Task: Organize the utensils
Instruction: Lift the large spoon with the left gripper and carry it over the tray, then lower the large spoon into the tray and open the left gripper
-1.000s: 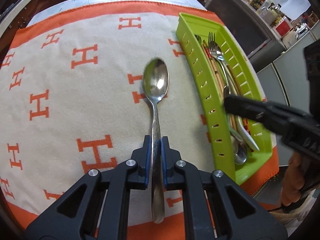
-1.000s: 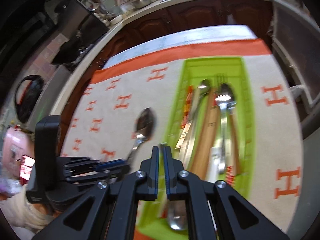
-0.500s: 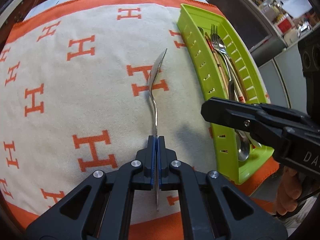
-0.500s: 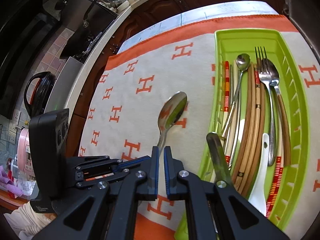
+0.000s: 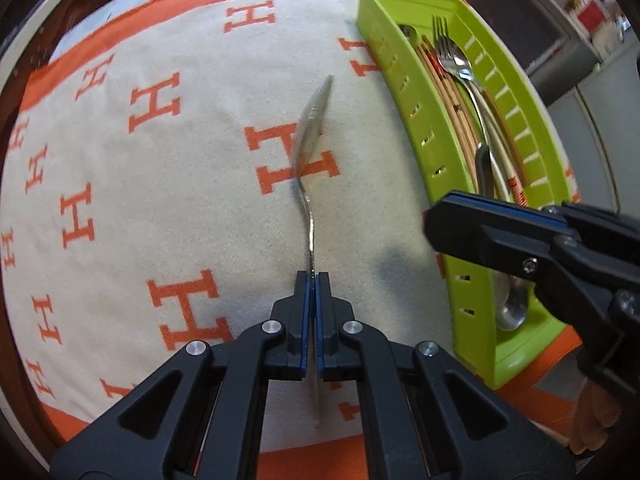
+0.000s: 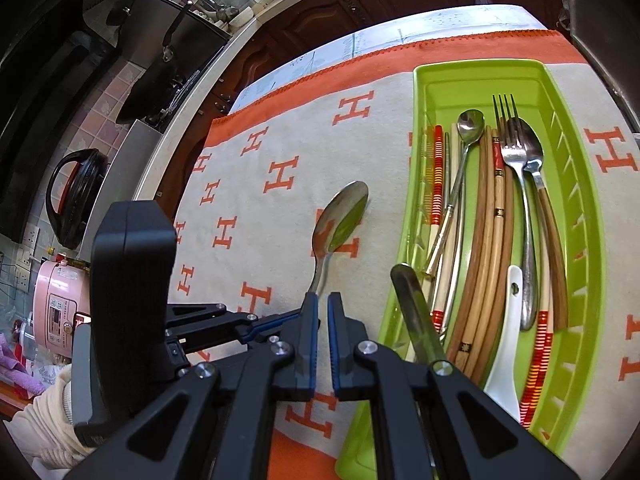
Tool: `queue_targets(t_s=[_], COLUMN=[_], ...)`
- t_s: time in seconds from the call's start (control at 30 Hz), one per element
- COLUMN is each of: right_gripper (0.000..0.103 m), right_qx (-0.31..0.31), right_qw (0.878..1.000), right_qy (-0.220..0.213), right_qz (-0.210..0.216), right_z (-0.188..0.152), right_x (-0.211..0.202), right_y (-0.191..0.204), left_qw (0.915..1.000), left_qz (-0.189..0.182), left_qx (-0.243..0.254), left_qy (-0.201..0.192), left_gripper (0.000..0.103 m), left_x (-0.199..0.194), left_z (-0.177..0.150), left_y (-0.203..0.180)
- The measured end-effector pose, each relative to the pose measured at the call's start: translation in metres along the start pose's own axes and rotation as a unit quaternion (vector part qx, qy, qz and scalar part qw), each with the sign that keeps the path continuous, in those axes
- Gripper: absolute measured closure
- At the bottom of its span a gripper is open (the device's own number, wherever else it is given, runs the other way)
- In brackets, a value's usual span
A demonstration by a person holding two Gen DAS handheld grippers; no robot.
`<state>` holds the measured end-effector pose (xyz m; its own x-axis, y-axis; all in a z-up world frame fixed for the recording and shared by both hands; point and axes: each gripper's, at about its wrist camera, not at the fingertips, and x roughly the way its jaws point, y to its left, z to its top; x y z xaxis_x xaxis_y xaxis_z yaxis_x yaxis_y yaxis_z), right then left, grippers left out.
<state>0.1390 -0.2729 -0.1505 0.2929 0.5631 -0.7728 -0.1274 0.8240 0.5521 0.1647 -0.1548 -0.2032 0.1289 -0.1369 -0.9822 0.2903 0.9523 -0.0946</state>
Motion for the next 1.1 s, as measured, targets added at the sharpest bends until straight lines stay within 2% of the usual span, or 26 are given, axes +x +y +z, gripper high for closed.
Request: queue_targets(t_s=[0.27, 0.5, 0.67, 0.8, 0.93, 1.1], right_gripper=[0.098, 0.098, 0.098, 0.098, 0.098, 0.098], right_qx=[0.002, 0.010, 0.028, 0.054, 0.071, 0.079], right_qw=[1.000, 0.999, 0.997, 0.993, 0.989, 0.989], right_qy=[-0.014, -0.038, -0.069, -0.092, -0.096, -0.096], right_qz=[-0.005, -0.006, -0.020, -0.054, -0.087, -0.086], right_z=[-0.001, -0.001, 0.000, 0.001, -0.001, -0.003], right_x=[-0.014, -0.034, -0.056, -0.069, -0.073, -0.073], right_y=[-0.003, -0.006, -0.017, -0.035, -0.051, -0.063], left_qw=[0.9969, 0.9884, 0.9827, 0.9796, 0.9834, 0.9861], left_qz=[-0.061, -0.117, -0.147, -0.171, -0.159, -0.146], left_qx=[-0.041, -0.065, -0.066, -0.053, -0.032, -0.036], left_qy=[-0.027, -0.072, -0.092, -0.090, -0.081, -0.071], left_gripper=[0.103, 0.103, 0.103, 0.103, 0.103, 0.103], left_x=[-0.032, -0.077, -0.095, -0.089, -0.068, -0.033], left_z=[-0.011, -0.010, 0.005, 0.021, 0.032, 0.043], left_y=[0.011, 0.015, -0.002, -0.030, -0.056, -0.071])
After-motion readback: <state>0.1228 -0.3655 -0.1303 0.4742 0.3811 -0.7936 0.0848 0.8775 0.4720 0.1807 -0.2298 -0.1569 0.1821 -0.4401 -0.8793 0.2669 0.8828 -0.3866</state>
